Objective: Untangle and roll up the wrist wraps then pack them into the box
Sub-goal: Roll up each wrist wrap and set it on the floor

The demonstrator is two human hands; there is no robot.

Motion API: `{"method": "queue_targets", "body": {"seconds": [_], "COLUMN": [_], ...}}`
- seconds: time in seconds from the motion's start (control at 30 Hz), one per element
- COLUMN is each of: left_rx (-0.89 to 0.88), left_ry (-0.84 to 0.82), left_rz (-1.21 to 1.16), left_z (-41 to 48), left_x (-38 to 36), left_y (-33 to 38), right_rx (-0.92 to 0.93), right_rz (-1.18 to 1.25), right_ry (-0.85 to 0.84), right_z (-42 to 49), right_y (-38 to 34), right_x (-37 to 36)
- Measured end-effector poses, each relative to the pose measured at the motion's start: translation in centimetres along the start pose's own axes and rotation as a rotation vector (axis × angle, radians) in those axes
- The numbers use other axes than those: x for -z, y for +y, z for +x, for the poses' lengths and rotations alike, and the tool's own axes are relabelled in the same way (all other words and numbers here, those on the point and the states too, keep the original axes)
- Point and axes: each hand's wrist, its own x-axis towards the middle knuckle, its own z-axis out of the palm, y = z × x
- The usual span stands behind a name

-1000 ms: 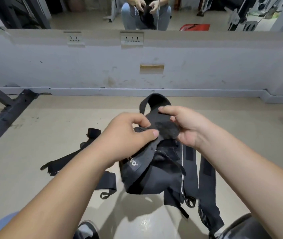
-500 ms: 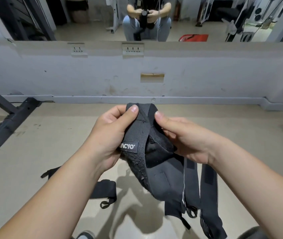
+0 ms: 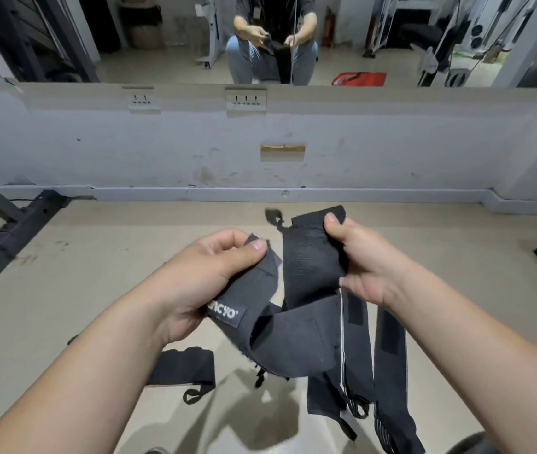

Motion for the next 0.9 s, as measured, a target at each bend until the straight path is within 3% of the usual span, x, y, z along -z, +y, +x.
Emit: {"method": "queue_targets", "body": {"seconds": [0.1, 0.2, 0.47, 0.63, 0.77, 0.9], "left_rx": [-0.021, -0.099, -0.254, -0.276, -0.170, -0.111], "left_ry": [-0.009, 0.093, 0.054, -0.090, -0.095, -0.069], "left_rz": [-0.028, 0.060, 0.207, 0.329, 0.379, 0.576], "left_z": [0.5, 1.5, 0.3, -2.3, -2.1, -1.4], "left_x": [-1.8, -2.2, -3.0, -1.8, -1.0, -0.4], "left_y": [-0.6, -1.0, -1.1, -0.6, -0.5, -0.6], "right_rx": [-0.041, 0.006, 0.114, 0.135, 0.038, 0.119], "right_rz": [0.071, 0.026, 0.094, 0.084, -0.266, -0.327], "right_ry": [-0.088, -0.124, 0.022, 0.285, 0.001, -0.088], "right_z": [0.3, 0.6, 1.8, 3.9, 2.9, 2.4], "right_y": [1.0, 1.6, 1.4, -0.4, 0.1, -0.4], "right_x": [-0.7, -1.4, -1.4, 2.4, 2.7, 2.1]}}
